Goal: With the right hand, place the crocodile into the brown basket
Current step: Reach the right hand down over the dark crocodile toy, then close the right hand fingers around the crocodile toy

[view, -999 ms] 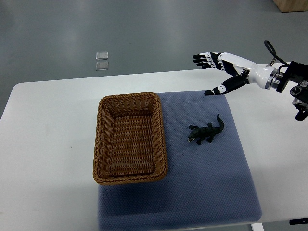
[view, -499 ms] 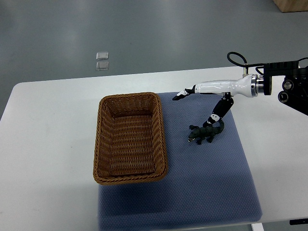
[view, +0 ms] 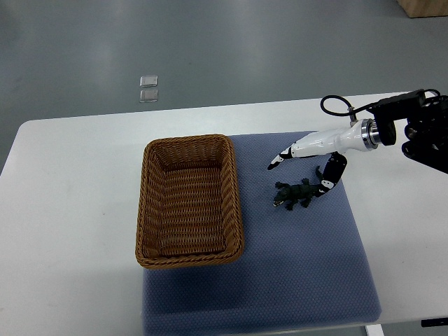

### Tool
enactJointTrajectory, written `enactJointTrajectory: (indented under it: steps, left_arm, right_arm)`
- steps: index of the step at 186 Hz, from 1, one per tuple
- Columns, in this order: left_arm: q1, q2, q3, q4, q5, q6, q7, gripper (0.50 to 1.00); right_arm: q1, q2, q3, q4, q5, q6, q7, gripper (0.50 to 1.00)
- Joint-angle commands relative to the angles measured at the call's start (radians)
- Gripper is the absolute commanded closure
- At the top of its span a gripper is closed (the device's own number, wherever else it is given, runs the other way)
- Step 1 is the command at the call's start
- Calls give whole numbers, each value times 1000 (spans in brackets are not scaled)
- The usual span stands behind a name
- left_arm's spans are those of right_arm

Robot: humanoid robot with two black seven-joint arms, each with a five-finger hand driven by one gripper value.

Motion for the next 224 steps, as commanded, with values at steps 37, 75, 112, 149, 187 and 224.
enactJointTrajectory:
  steps: [37,75,112,149,187,224]
  left_arm:
    - [0,0,0,-1,0,0,0,500]
    - [0,0,0,-1,0,0,1,500]
    - [0,0,0,-1,0,0,0,500]
    - [0,0,0,-1,0,0,0,500]
    - [0,0,0,-1,0,0,1,500]
    - [0,0,2,-1,0,0,0,500]
  right_arm:
    - [-1,5,-27,-16,-3,-1,-54,574]
    - [-12,23,-31,-24,-3,0,-62,579]
    - [-13,26,-43,-27,-3,0,-70,603]
    - [-15,40,-49,-38,-3,-1,-74,660]
    - [-21,43,-46,-38,-3,-1,-74,675]
    - [-26,49,-46,-38,-3,-6,-73,695]
